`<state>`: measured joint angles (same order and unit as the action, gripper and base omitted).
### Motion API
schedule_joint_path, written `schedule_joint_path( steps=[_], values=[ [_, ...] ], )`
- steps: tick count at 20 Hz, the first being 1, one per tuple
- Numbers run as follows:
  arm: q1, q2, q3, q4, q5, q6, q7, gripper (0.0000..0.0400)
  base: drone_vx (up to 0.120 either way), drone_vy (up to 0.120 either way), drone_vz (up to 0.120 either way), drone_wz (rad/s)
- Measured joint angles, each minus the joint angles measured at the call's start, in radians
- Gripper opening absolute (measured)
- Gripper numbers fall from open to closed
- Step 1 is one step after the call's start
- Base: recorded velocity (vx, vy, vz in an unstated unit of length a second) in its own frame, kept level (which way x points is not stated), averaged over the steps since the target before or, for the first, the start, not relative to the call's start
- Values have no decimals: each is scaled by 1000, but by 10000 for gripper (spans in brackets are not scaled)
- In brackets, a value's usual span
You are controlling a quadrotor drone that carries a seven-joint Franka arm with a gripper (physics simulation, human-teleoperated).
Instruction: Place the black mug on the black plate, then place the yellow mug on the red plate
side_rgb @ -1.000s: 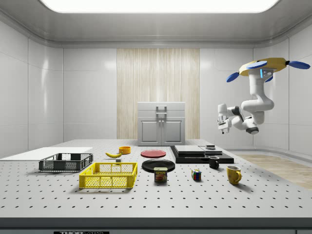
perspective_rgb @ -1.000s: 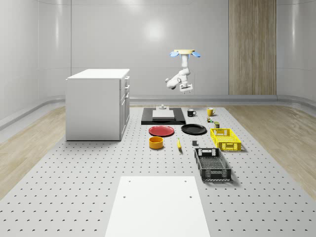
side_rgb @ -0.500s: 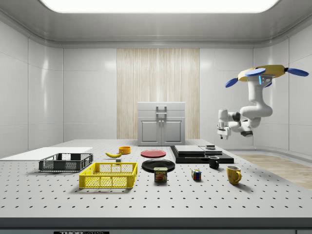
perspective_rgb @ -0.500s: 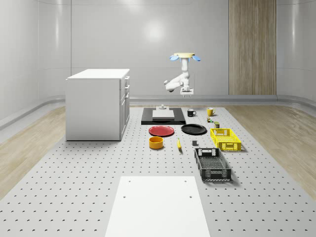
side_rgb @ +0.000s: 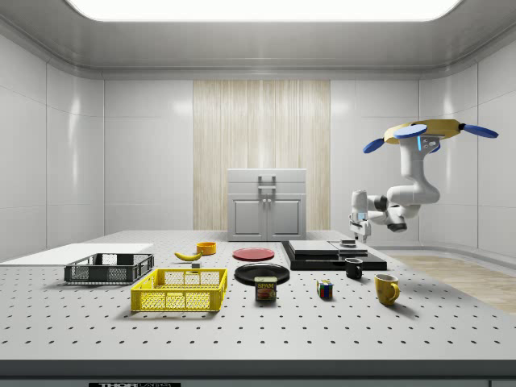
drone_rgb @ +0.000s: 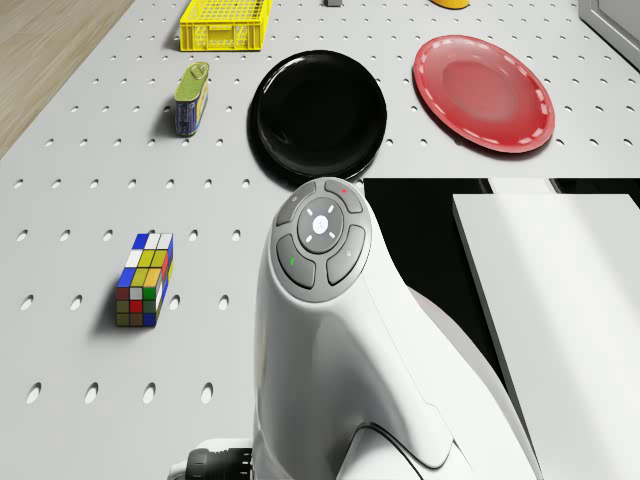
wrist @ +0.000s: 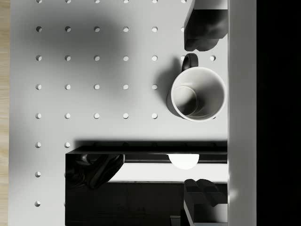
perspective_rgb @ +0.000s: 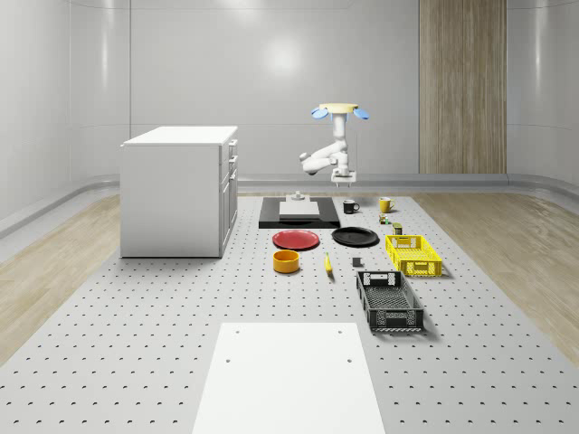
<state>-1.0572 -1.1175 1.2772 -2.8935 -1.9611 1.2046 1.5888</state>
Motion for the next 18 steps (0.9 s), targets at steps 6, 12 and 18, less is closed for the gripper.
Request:
schedule_joint_path(
  steps=[6, 12, 18],
  values=[
    [-13, -31, 11, 2, 16, 27, 12, 400, 120, 0, -120, 0],
    [-24, -61, 21, 4, 31, 54, 22, 400, 27, 0, -67, 0],
    [-22, -105, -31, 15, -9, 112, 18, 400, 0, 0, 0, 0]
  ],
)
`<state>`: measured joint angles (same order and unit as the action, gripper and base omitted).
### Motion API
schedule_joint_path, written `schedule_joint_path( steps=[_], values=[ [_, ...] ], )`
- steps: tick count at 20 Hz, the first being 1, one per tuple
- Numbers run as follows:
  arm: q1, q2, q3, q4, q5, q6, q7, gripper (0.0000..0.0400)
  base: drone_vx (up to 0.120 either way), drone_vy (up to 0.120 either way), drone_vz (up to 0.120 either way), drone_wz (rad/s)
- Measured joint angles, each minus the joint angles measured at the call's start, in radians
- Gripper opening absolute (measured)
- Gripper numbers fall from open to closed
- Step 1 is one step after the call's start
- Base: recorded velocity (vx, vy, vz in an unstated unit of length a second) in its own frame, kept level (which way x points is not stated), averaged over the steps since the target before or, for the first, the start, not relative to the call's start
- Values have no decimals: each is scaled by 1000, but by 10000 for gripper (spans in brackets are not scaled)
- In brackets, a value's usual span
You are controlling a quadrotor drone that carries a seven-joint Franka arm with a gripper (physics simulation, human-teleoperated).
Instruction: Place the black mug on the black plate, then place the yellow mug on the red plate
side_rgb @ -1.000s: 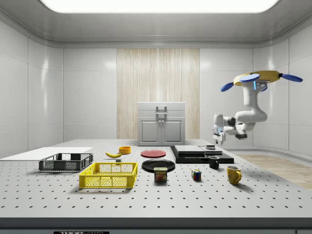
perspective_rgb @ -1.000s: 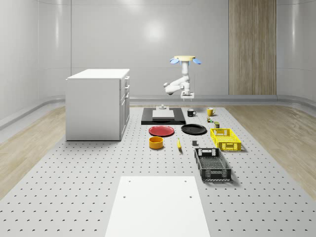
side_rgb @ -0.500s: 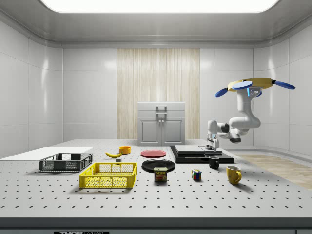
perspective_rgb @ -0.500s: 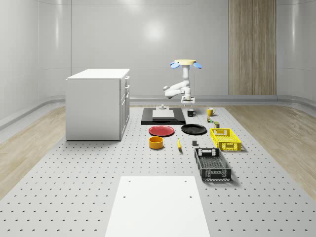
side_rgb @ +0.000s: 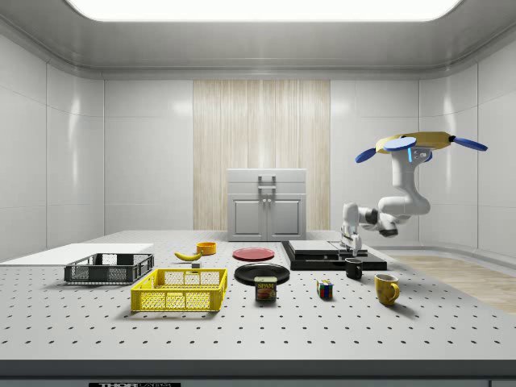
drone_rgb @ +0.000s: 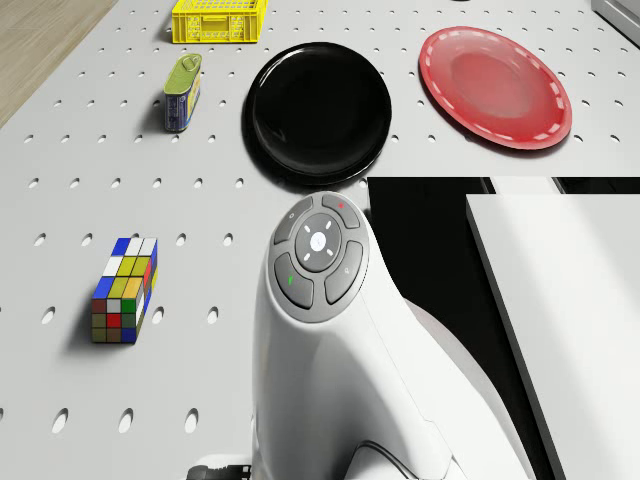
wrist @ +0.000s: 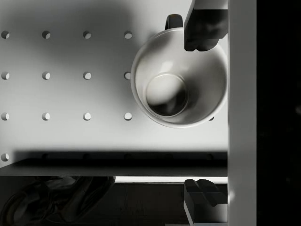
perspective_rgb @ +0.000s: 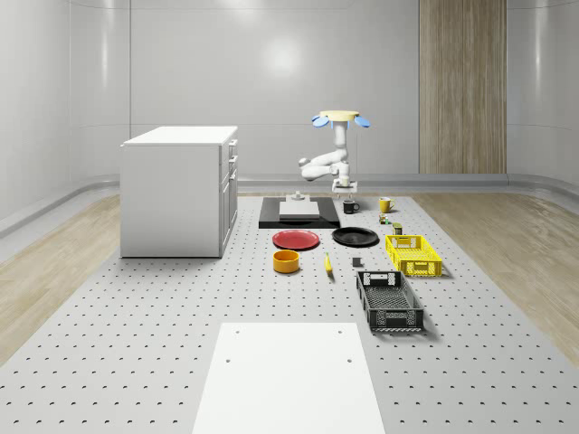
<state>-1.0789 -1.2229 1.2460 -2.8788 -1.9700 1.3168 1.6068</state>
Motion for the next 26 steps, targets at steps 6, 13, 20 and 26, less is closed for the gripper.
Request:
schedule_joint_path(
  steps=[6, 13, 20, 26],
  values=[
    [7, -40, -62, 17, -51, 61, -13, 400, 0, 0, 0, 0],
    [15, -71, -90, 29, -71, 104, -28, 400, 0, 0, 0, 0],
    [10, -94, -122, 43, -96, 140, -30, 400, 0, 0, 0, 0],
    [5, -106, -126, 47, -98, 154, -27, 259, 0, 0, 0, 0]
  ],
)
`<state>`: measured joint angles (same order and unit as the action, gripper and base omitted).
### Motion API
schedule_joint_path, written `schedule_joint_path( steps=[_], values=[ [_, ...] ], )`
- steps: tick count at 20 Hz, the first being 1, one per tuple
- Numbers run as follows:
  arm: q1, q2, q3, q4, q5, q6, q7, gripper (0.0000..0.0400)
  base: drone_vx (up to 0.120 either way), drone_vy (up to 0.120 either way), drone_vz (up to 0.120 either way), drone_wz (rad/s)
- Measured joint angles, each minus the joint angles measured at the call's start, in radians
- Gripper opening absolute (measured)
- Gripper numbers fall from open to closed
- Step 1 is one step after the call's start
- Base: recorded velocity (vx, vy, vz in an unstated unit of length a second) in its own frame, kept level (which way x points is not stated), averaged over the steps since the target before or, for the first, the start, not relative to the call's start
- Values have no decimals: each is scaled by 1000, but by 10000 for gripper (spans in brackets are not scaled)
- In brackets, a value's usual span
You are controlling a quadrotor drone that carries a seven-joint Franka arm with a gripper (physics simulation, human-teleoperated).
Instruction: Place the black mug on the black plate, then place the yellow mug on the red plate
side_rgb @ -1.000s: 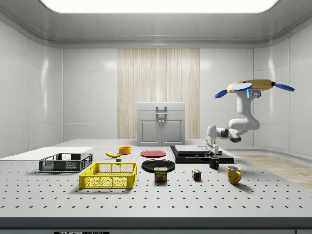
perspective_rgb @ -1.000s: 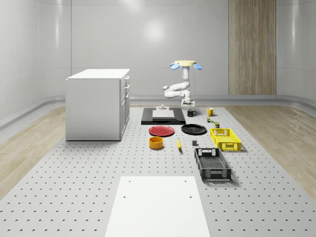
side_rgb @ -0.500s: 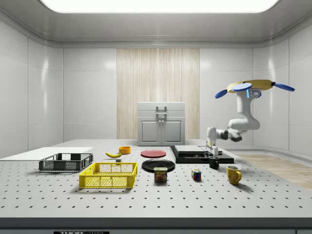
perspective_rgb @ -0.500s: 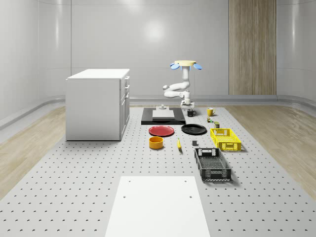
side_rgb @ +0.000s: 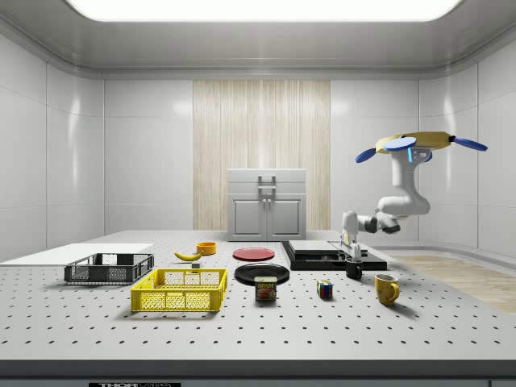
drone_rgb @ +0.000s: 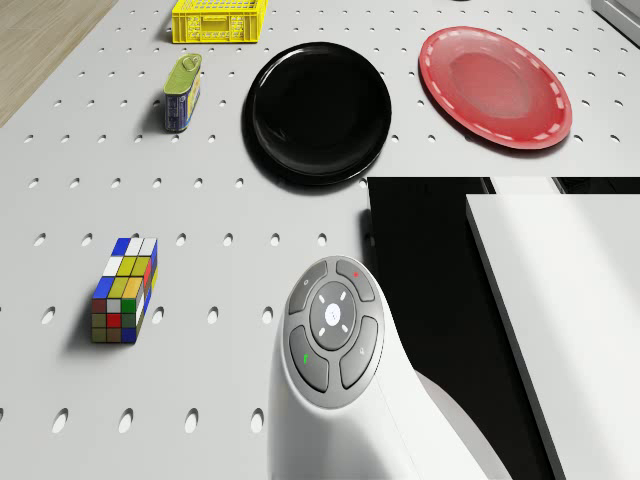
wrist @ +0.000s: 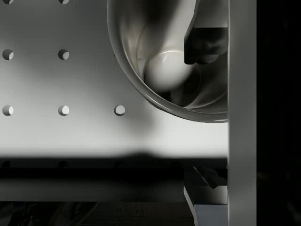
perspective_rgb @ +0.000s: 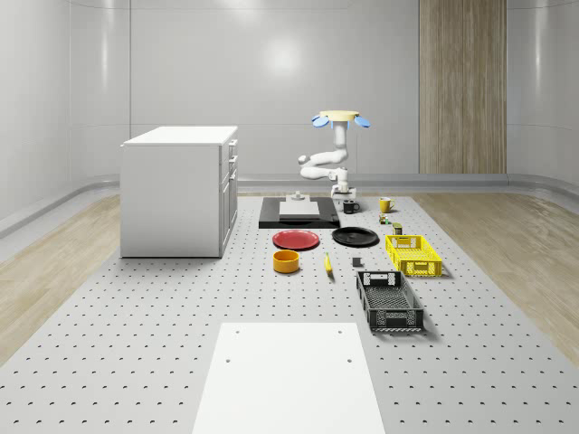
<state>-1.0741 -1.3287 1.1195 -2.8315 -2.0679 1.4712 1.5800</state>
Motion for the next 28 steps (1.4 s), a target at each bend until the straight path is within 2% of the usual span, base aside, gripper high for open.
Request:
schedule_joint_path(
  steps=[3, 8, 14, 18, 23, 28],
  values=[
    [-3, -5, 0, 1, 2, 5, 2, 180, 0, 0, 0, 0],
    [-7, -13, 2, 2, 5, 13, 5, 130, 0, 0, 0, 0],
    [-11, -22, 4, 3, 10, 21, 9, 114, 0, 0, 0, 0],
    [-12, -25, 33, -7, 39, 12, 14, 112, 0, 0, 0, 0],
    [-14, -27, 91, -23, 96, -8, 24, 110, 0, 0, 112, 0],
    [-19, -34, 121, -29, 127, -11, 31, 110, 0, 0, 120, 0]
  ],
)
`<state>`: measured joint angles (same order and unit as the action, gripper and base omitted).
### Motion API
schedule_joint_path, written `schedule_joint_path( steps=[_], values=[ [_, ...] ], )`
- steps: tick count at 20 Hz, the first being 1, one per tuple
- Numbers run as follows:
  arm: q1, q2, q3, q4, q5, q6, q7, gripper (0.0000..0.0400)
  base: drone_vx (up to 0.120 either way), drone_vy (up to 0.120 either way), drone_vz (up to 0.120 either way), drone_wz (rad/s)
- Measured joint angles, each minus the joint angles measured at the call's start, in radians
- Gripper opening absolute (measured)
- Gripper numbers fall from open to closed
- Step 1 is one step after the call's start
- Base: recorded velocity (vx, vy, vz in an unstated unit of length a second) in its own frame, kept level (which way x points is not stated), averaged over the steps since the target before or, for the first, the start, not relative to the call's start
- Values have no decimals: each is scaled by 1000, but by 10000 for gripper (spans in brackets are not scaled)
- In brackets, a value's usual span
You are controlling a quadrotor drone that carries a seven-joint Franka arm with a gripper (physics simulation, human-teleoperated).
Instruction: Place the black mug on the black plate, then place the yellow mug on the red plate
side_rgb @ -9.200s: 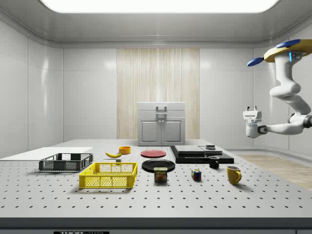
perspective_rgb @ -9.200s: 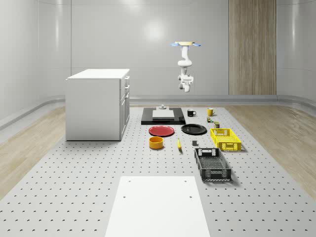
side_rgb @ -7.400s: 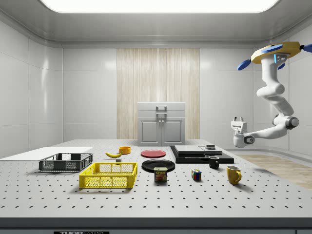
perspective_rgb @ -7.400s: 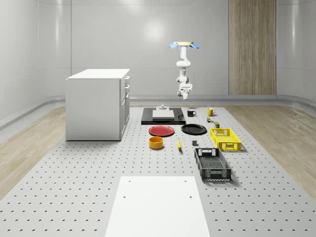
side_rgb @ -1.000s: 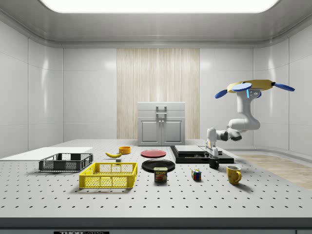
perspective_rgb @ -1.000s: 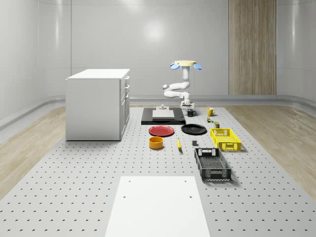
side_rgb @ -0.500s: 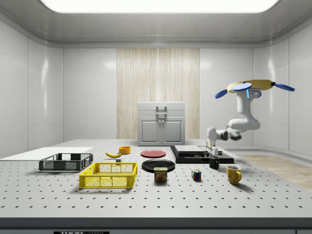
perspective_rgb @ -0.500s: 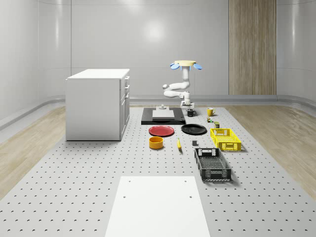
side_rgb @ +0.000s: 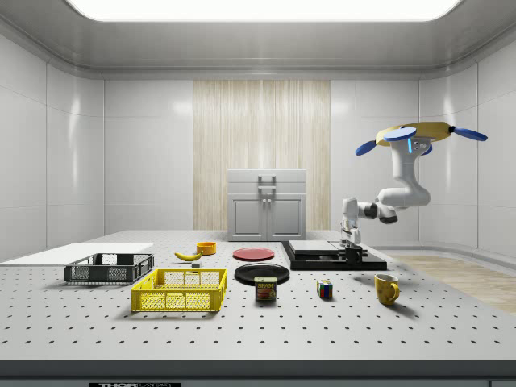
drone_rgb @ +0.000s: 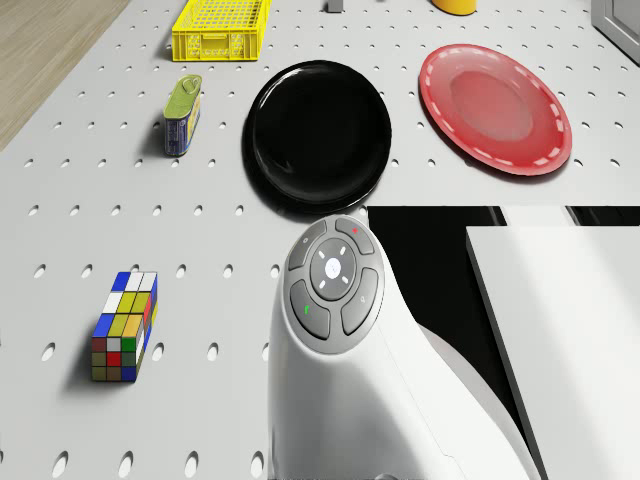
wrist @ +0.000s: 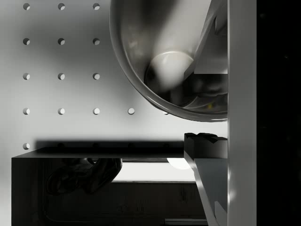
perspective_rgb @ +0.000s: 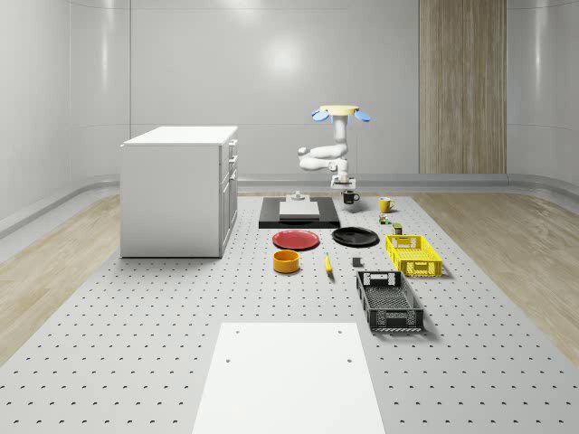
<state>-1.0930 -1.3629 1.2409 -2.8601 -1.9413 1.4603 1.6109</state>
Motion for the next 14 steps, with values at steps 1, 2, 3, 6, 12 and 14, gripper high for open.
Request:
schedule_joint_path(
  steps=[1, 2, 3, 6, 12, 14],
  values=[
    [-1, -2, 3, 0, 4, 1, 1, 110, 0, 0, 120, 0],
    [-2, -4, 6, -1, 7, 2, 2, 110, 80, 0, 120, 0],
    [-3, -6, 9, -1, 10, 3, 3, 110, 120, 0, 120, 0],
    [-5, -12, 14, -1, 17, 8, 5, 110, 120, 0, 67, 0],
    [-10, -25, 20, -1, 25, 18, 10, 110, 120, 0, 0, 0],
    [-11, -29, 21, -1, 28, 22, 11, 110, 120, 0, 0, 0]
  ],
)
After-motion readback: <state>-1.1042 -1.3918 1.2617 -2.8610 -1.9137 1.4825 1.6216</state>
